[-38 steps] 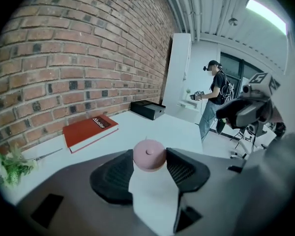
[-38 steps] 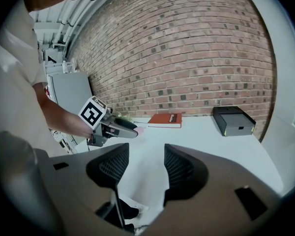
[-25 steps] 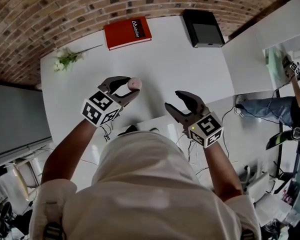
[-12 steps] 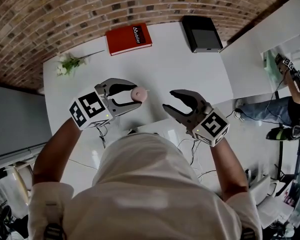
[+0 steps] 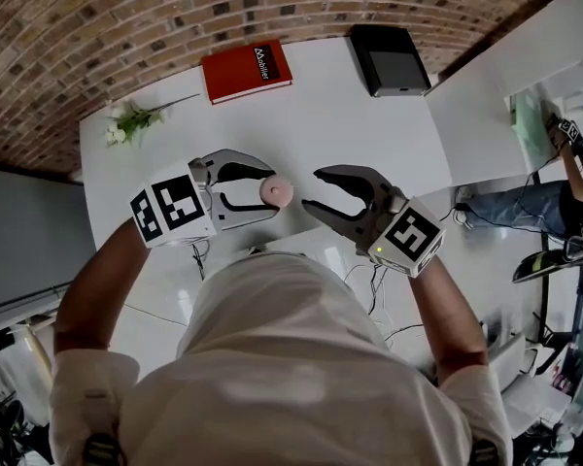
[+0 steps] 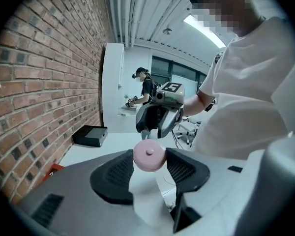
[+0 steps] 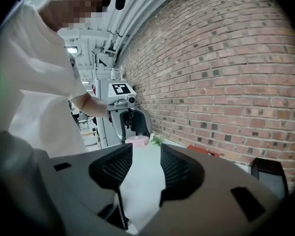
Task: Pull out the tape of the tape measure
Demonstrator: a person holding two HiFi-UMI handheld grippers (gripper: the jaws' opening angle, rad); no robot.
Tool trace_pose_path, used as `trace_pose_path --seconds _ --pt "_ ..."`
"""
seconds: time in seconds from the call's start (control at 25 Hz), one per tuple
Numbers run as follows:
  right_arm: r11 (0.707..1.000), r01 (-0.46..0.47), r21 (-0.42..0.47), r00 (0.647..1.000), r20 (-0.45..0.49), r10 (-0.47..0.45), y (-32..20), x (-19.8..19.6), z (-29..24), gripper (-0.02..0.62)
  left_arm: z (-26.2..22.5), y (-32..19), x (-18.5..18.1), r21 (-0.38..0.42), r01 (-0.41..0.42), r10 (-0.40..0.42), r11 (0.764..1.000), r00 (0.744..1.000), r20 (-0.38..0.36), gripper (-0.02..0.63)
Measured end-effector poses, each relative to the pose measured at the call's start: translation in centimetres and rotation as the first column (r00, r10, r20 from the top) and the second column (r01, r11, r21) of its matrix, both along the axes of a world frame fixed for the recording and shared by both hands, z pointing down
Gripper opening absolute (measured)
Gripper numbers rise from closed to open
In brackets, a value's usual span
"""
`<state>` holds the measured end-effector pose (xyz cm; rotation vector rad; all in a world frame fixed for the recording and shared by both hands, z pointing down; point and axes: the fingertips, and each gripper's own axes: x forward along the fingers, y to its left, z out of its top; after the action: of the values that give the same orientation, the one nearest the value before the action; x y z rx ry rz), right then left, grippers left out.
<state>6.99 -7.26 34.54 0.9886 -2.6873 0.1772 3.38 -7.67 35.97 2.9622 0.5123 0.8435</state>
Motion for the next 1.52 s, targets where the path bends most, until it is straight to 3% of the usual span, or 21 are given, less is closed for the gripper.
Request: trace_pose_path --seconds 0.4,0.48,0.64,0.88,1.52 --pt "0.999 0.037 -0.017 0.999 -0.029 -0.037 -0.1 -1.2 -0.3 0.156 -0.1 0.6 0.3 0.026 -0.077 0.076 0.997 0.997 0.019 0.206" --pt "0.999 0.043 -0.022 0.998 -0.041 -0.044 0.0 -1.3 -0.3 0.100 -0.2 0.7 0.3 0.037 -0.092 0.091 0.995 0.996 0.022 0.206" --pt "0.997 0.070 -0.024 0.995 -0.070 -0.071 0.3 -1.6 0.2 0.096 0.1 1.0 0.3 0.049 -0.117 0.115 0.992 0.993 0.031 0.206" --pt "0.996 0.081 -0.021 0.993 -0.084 -0.083 0.5 -2.0 0.6 0.015 0.3 1.1 0.3 0.055 -0.126 0.124 0.990 0.992 0.037 0.206" --pt "0.999 0.043 -0.025 0.996 -0.071 -0.045 0.4 -1.7 0.9 0.009 0.7 1.1 -0.4 0.048 -0.110 0.107 0.993 0.992 0.061 0.206"
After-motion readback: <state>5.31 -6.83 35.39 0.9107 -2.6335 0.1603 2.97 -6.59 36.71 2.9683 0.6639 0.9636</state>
